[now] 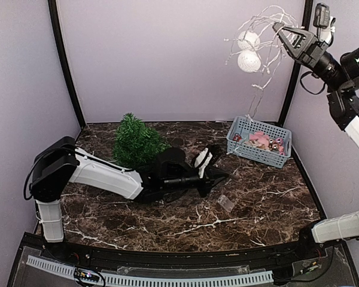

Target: Decorate the small christmas tree

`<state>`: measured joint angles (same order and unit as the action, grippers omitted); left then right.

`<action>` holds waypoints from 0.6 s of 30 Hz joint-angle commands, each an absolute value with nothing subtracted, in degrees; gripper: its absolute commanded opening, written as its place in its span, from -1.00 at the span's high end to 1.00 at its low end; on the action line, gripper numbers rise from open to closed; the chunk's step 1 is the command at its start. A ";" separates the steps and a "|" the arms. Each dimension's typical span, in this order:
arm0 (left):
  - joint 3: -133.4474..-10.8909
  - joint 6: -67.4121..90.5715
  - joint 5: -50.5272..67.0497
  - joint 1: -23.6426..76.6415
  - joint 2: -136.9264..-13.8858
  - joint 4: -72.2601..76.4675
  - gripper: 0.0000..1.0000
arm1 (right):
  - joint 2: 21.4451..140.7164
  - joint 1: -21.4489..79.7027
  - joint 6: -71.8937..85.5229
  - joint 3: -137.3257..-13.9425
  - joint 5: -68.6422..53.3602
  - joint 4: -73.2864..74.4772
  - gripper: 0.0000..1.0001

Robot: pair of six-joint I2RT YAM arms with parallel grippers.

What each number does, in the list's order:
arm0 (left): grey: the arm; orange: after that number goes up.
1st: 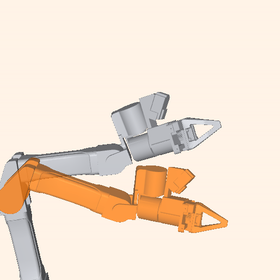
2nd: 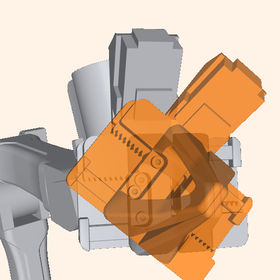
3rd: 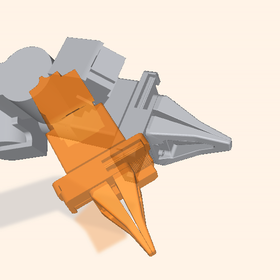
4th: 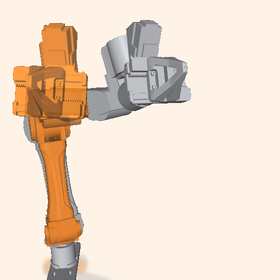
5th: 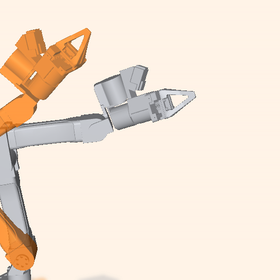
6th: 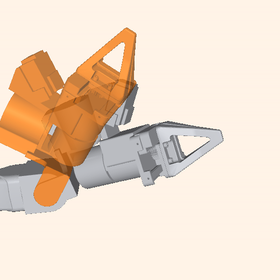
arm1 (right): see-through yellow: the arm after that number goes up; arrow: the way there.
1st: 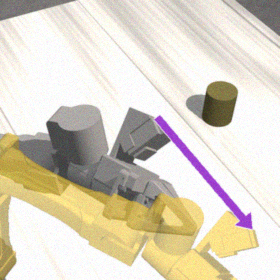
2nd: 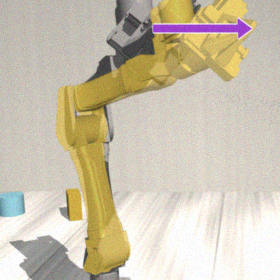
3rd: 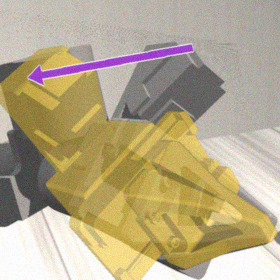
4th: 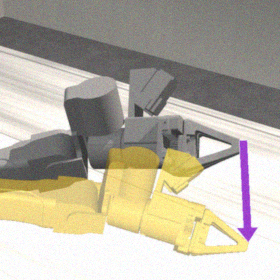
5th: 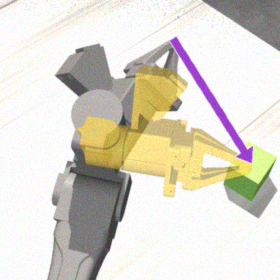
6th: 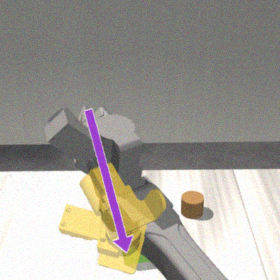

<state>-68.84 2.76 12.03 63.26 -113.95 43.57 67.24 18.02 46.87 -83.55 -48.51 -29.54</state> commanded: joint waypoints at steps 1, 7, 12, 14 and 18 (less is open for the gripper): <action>-60.86 2.74 4.50 63.37 -101.04 40.38 1.00 | 63.38 18.37 36.35 -80.46 -37.53 -19.44 1.00; -52.96 4.97 -2.12 63.45 -87.41 29.39 1.00 | 61.12 18.37 29.98 -71.20 -23.61 -10.09 1.00; -52.32 4.21 -7.59 63.38 -78.69 16.66 1.00 | 61.27 18.33 26.17 -64.00 -11.59 -0.90 1.00; -53.88 2.44 -7.95 63.37 -75.72 10.82 1.00 | 61.56 18.36 25.58 -61.38 -7.54 2.65 1.00; -59.04 0.46 -6.78 63.37 -75.36 -1.25 1.00 | 63.44 18.37 26.71 -56.17 -3.03 6.02 0.99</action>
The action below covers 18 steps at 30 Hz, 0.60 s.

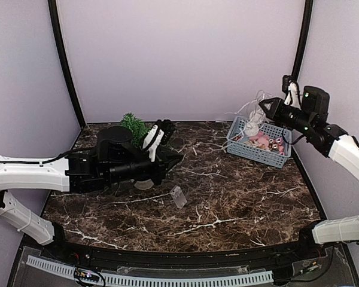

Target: Decorate the small christmas tree

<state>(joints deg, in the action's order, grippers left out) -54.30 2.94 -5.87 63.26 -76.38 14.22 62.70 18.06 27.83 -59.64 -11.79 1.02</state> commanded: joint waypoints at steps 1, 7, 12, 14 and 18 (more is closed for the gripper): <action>-60.02 -0.34 -5.28 63.37 -75.69 -3.00 1.00 | 64.25 18.37 27.22 -55.20 -2.61 6.64 0.87; -69.24 -2.39 4.30 63.29 -80.10 -15.16 1.00 | 67.53 18.37 26.35 -52.95 -4.10 10.03 -0.62; -73.42 -2.40 6.48 63.24 -82.36 -17.81 1.00 | 62.91 18.43 22.06 -50.53 -16.91 4.48 -0.91; -75.13 -1.88 6.20 63.09 -82.84 -18.82 1.00 | 62.04 18.50 20.60 -48.76 -26.21 0.61 -0.92; -78.55 -0.85 8.18 62.30 -83.36 -20.60 1.00 | 61.62 19.98 21.12 -45.09 -41.27 -7.22 -0.95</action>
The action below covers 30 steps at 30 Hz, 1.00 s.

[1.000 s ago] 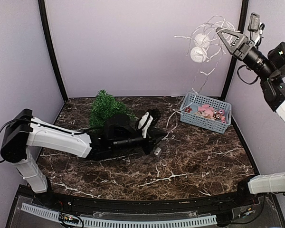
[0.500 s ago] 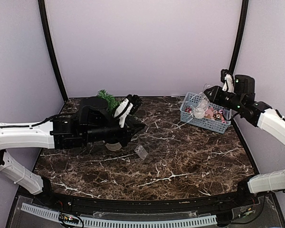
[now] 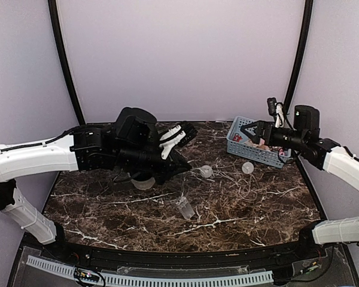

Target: Decorate the small christmas tree

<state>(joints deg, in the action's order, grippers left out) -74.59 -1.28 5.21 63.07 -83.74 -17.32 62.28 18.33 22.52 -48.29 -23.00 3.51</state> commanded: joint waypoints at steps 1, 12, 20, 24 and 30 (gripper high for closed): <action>-79.56 -0.63 8.66 62.09 -83.40 -21.23 1.00 | 61.57 21.01 21.40 -44.36 -43.34 -8.85 -0.95; -81.73 1.70 12.95 59.81 -83.05 -21.85 1.00 | 69.14 36.24 30.40 -40.53 -43.10 -26.93 -0.60; -81.48 2.56 11.92 59.59 -83.12 -21.74 1.00 | 72.84 41.90 27.17 -43.16 -39.81 -23.12 -0.23; -81.28 2.86 12.21 59.59 -82.83 -20.87 1.00 | 74.04 42.93 27.08 -42.73 -38.24 -22.73 -0.09; -80.98 2.82 12.29 59.52 -82.46 -20.22 1.00 | 74.61 44.06 28.29 -42.62 -37.68 -25.43 0.40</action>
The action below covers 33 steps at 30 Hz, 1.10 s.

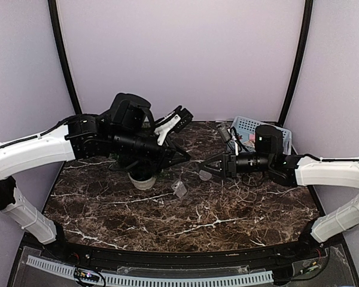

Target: Decorate the small christmas tree

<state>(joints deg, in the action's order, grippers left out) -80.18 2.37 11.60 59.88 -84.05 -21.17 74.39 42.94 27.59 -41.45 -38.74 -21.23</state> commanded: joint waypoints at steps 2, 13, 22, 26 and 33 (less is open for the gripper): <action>-81.00 2.94 12.29 59.50 -82.45 -20.40 1.00 | 74.57 44.20 28.38 -42.84 -38.06 -26.12 0.58; -75.99 8.26 4.43 55.04 -79.21 -21.61 1.00 | 70.28 44.25 25.31 -43.42 -34.71 -18.77 1.00; -69.88 10.17 -2.91 52.42 -74.67 -24.78 1.00 | 62.94 42.11 22.43 -44.21 -26.54 -10.98 1.00; -68.41 10.57 -4.16 52.06 -72.96 -24.98 1.00 | 60.51 40.37 21.19 -45.07 -23.80 -7.01 1.00; -65.27 6.46 4.24 51.94 -70.25 -21.08 1.00 | 57.66 37.75 29.13 -42.78 -15.66 -8.54 0.96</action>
<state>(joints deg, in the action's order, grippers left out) -68.38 8.60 7.18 55.31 -76.58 -14.09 61.34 42.70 23.49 -44.25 -27.53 -10.07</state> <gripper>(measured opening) 0.004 0.024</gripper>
